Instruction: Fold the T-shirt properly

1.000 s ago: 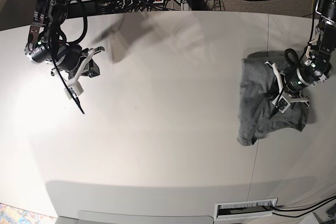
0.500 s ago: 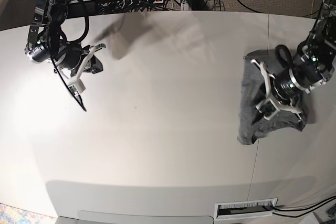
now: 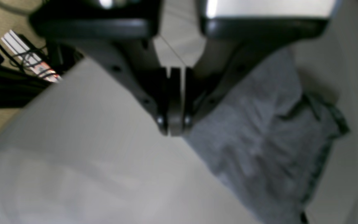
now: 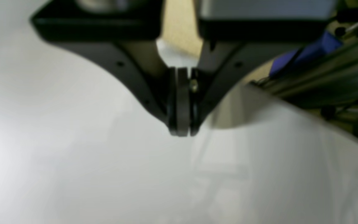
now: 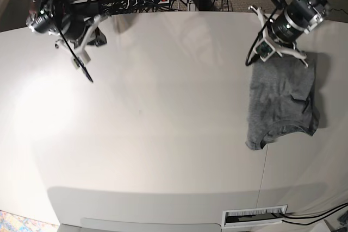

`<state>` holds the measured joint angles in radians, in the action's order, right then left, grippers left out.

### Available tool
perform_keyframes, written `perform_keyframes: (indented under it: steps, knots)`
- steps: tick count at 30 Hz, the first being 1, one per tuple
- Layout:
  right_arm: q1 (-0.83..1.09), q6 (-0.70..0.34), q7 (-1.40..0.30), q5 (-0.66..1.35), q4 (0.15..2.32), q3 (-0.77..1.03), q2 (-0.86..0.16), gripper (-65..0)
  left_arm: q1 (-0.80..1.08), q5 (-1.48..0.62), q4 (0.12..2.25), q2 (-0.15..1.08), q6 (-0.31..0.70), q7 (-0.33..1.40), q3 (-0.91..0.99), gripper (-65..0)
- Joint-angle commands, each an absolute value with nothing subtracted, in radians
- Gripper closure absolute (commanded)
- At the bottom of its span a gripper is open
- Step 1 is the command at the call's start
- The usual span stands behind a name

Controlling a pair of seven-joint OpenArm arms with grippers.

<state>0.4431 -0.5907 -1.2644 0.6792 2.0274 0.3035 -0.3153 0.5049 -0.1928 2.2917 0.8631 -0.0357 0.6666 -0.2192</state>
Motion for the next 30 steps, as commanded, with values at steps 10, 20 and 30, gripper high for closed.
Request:
perform_keyframes:
  steps: [10,20,30]
  knots:
    - [0.711,-0.591,-1.178,0.693,2.131,0.414,-0.329,0.0,0.799,-0.025,2.356,0.729,-0.092,0.673,-0.213,0.0]
    - [0.966,-0.59,-1.081,0.593,2.13,0.413,-0.32,0.0,0.967,0.058,2.356,0.698,-0.194,0.669,-0.204,0.0]
    - [1.008,-0.591,-0.974,0.549,1.908,0.405,-0.28,0.0,1.011,0.022,2.067,0.564,-0.213,0.492,-0.204,0.0]
